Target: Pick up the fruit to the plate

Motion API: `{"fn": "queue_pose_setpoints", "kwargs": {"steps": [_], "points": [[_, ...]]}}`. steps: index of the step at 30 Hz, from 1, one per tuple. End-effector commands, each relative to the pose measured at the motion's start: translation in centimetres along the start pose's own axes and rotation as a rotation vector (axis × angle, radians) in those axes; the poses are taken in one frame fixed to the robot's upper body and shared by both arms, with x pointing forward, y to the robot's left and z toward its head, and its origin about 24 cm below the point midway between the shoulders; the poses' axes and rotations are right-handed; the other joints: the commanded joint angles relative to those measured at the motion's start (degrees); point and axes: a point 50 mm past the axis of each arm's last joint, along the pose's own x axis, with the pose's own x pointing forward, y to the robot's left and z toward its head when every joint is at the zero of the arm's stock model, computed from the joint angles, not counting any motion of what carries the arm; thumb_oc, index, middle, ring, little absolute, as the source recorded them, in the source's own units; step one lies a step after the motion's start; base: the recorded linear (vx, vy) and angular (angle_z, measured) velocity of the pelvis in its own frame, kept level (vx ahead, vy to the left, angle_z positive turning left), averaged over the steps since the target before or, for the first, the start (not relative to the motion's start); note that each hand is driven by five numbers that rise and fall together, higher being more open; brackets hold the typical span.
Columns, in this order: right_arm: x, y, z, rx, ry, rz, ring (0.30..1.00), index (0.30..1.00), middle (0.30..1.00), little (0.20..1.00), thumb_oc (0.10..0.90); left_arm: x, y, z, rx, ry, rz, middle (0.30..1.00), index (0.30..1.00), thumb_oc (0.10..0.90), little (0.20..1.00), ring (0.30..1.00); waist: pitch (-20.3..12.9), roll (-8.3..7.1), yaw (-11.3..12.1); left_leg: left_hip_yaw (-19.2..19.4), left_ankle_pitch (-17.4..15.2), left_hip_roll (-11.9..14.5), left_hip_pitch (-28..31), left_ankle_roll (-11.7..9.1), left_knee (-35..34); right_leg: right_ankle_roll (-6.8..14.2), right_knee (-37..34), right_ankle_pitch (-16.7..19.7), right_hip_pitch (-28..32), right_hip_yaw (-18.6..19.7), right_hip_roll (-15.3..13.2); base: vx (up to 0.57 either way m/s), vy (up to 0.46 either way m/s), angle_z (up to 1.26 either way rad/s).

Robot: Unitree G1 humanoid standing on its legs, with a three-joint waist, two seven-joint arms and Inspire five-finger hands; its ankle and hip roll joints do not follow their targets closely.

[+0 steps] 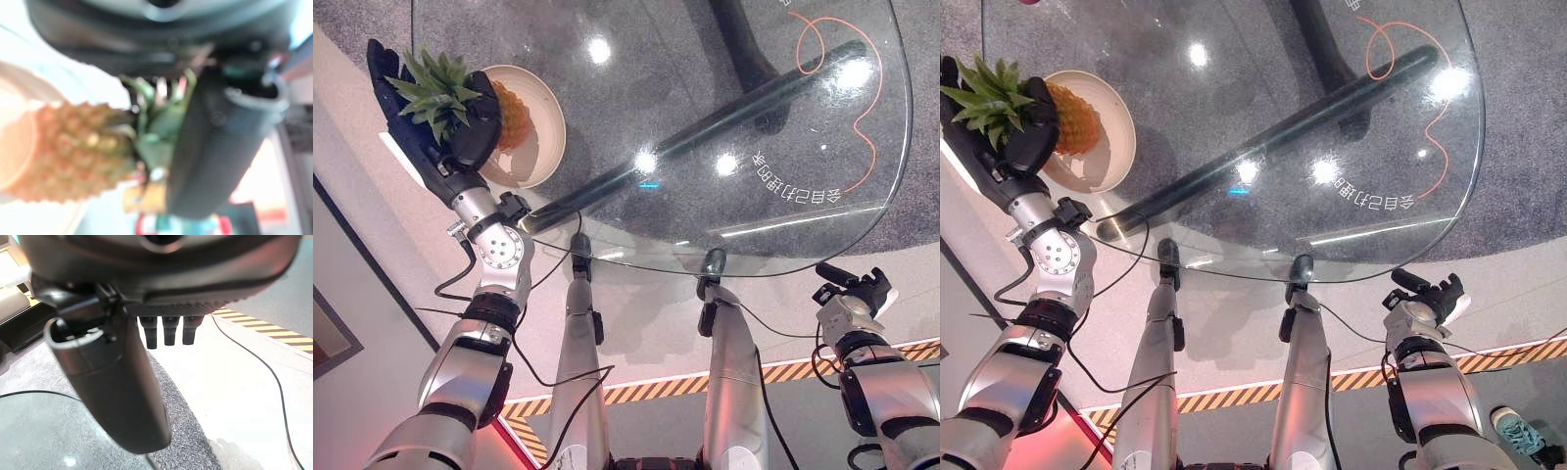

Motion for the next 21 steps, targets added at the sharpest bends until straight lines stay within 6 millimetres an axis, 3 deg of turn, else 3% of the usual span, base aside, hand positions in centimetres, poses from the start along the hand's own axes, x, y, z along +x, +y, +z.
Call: {"fn": "queue_pose_setpoints", "kwargs": {"steps": [1, 21], "points": [[0.5, -2.3, -1.1, 0.007, 0.004, -0.111, 0.9, 0.9, 0.9, 0.9, 0.8, 1.7, -0.1, 2.6, -0.092, -0.152, 0.009, 0.9, 0.9, 0.8, 0.9, 0.9, -1.2, -3.72, 1.8, 1.7, -6.8, -6.3, 1.3, 4.3, 3.4, -2.8, -15.3, 10.2, 6.0, -2.5, 6.5, 0.0, 0.0, 0.0], [0.7, -2.8, -0.9, 0.005, 0.002, -0.126, 0.9, 0.9, 0.9, 0.9, 0.8, 0.7, -0.3, 2.6, -0.119, -0.147, -0.056, 0.9, 0.9, 0.8, 0.9, 0.9, -1.2, -2.94, 2.5, 1.8, -7.3, -6.3, 1.6, 4.5, 3.5, -2.4, -14.8, 10.0, 6.1, -2.9, 6.0, 0.0, -0.001, 0.01]]}}
